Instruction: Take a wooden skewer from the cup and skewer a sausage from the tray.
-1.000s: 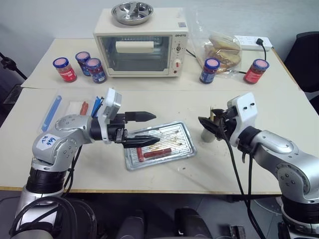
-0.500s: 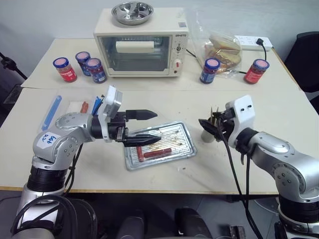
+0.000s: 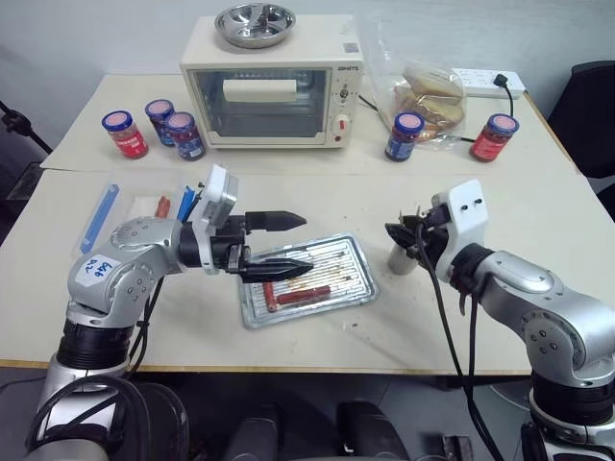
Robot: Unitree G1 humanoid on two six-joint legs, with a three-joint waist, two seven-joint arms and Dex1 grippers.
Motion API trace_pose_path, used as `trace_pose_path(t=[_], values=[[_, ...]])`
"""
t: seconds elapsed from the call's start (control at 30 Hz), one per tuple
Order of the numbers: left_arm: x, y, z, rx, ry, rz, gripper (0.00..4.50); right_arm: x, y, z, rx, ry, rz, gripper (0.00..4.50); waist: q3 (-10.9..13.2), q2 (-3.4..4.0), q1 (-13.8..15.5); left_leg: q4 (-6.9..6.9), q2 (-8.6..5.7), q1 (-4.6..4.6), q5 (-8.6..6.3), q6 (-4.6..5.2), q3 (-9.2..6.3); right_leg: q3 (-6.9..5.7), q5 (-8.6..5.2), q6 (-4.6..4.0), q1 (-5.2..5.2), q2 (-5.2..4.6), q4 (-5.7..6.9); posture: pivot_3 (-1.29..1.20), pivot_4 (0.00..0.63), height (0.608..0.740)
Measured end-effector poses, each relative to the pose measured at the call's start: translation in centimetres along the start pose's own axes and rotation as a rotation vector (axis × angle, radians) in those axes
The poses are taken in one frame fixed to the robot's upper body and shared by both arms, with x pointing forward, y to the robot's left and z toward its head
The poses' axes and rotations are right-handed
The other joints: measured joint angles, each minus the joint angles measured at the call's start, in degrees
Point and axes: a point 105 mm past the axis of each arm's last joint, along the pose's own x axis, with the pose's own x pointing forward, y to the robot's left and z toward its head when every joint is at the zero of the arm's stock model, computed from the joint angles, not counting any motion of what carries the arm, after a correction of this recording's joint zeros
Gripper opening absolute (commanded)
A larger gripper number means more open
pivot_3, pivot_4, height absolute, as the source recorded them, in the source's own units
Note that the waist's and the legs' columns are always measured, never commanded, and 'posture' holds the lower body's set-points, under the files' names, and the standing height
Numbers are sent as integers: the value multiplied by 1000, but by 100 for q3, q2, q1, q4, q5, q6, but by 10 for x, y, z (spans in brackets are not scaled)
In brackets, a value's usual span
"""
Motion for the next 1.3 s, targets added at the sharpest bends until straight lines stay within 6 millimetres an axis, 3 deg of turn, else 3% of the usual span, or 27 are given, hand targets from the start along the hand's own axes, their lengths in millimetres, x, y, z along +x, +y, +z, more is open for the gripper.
trace_pose_path(t=[0.07,0.2,0.43,0.53,0.7,0.87,0.97,1.07,1.23,1.3], values=[[0,0,0,-1,-1,0,4500,0,-1,0,-2,2,-7,625,0,0,1,0,0,0,0,0,0,0,0,0,0,0,0,0,150,740],[2,0,-1,-6,-7,0,4500,0,-4,0,-7,0,-24,16,0,0,1,0,0,0,0,0,0,0,0,0,0,0,0,0,150,740],[6,2,-2,-6,-13,3,4500,-3,-8,3,-11,-10,-50,16,0,0,3,0,0,0,0,0,0,0,0,0,0,0,1,0,150,740],[8,2,-2,1,-18,8,4500,-8,-13,16,-39,-37,-71,16,0,0,0,0,-1,-1,0,0,0,1,0,0,-1,0,1,0,150,740],[11,5,-2,8,-39,26,4500,-18,-9,58,-38,-149,-54,16,0,0,-12,0,1,-1,1,-2,0,1,0,0,-2,1,1,0,150,740],[15,10,-3,19,-75,66,4500,-21,3,107,107,-317,13,16,0,0,-34,-1,2,-1,3,-5,-2,-1,0,0,-6,-1,7,0,150,740],[22,15,-3,18,-114,104,4500,-19,6,127,269,-382,71,16,0,1,-48,0,1,-1,4,-6,-4,-4,0,0,-5,-3,12,0,150,740],[30,21,0,25,-166,140,4500,-11,6,123,438,-370,115,16,-1,1,-54,2,-2,-4,5,-5,-8,-9,0,0,-5,-7,23,0,150,740],[54,39,24,101,-295,229,4500,-1,4,112,732,-337,137,16,-1,1,-92,8,-11,-22,7,0,-10,-14,2,4,-12,-14,25,0,150,740],[58,44,28,113,-320,258,4123,-2,3,109,808,-312,133,0,-1,1,-138,8,-12,-29,8,2,-10,-17,3,5,-14,-16,25,0,150,740]])
